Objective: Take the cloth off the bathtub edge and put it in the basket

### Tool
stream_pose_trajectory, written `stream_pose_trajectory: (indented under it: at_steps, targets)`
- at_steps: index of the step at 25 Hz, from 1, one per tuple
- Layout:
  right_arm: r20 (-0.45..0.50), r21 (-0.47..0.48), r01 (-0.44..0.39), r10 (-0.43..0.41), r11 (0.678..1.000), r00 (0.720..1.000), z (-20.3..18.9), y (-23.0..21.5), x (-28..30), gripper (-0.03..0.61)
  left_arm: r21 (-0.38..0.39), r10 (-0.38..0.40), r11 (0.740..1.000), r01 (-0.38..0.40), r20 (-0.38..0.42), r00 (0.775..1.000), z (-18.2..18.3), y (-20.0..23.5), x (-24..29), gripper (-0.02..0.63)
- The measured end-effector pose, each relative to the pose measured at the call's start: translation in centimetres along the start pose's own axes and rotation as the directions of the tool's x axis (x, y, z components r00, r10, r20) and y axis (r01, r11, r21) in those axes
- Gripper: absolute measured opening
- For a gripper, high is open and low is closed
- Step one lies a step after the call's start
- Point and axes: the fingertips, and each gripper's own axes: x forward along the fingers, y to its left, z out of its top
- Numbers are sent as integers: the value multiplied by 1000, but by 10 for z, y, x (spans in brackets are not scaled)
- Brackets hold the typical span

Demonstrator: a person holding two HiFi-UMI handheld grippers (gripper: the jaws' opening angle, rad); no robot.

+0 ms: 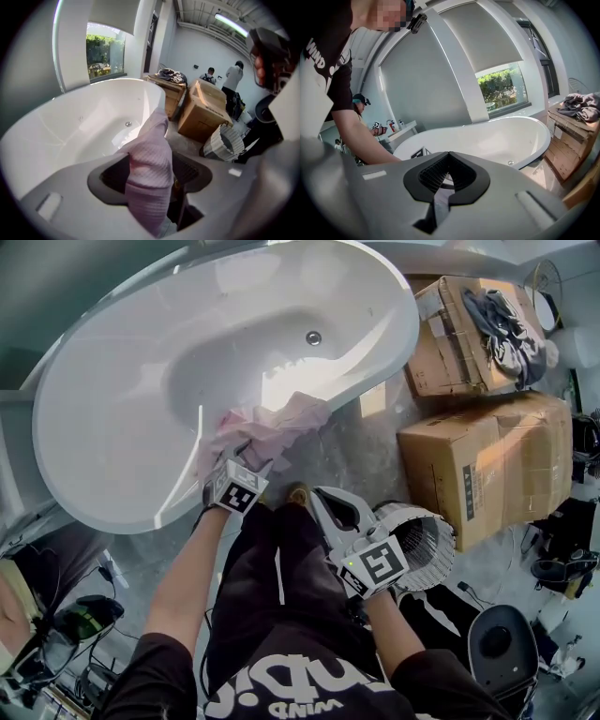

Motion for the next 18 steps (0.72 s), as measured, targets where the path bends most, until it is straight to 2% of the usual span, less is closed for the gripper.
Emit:
stream_pose_trajectory:
  at_steps: [2, 18]
  targets:
    - [-3, 2, -1, 1, 1000, 1000, -1, 0, 0, 9, 6, -4, 1000, 4, -33, 999, -8, 2, 9, 259]
    - [-41, 27, -5, 6, 1000, 999, -14, 0, 8, 9, -4, -69, 998, 70, -139, 988, -12, 5, 31, 259]
